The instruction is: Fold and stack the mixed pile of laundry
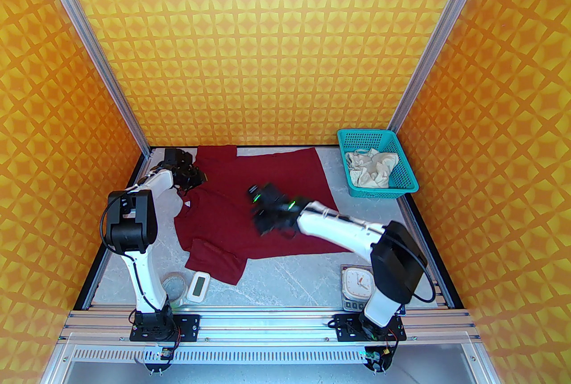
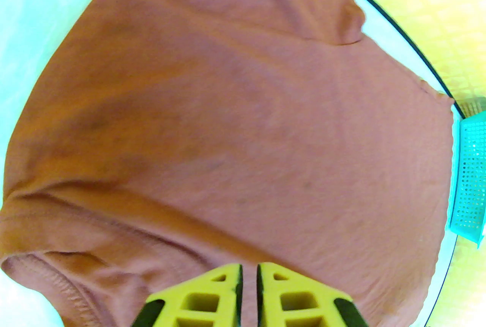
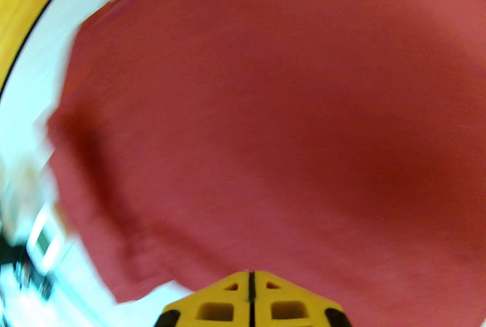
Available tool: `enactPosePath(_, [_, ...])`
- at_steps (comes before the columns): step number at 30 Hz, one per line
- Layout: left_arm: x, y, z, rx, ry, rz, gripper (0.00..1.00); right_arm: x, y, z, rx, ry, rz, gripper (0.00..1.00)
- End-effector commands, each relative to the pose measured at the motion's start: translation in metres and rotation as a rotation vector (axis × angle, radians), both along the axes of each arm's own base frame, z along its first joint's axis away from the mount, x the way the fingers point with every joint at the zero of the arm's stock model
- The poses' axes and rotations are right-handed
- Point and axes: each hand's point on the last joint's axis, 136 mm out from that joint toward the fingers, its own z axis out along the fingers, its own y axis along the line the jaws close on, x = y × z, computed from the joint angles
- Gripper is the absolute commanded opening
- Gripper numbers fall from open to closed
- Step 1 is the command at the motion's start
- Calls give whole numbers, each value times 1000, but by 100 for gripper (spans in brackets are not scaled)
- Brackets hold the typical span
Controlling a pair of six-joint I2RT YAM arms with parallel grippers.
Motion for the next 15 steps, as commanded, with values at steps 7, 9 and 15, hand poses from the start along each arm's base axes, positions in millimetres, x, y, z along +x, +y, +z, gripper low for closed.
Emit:
enactPosePath(7, [41, -22, -43, -116, 35, 62, 12, 113, -111, -57, -157, 67, -332, 3])
enactPosePath(9, [52, -28, -49, -132, 45, 60, 12, 124, -122, -67, -166, 86, -363, 3])
enactPosePath(15, [77, -43, -71, -196, 66, 65, 12, 130, -140, -83, -155, 139, -424, 4])
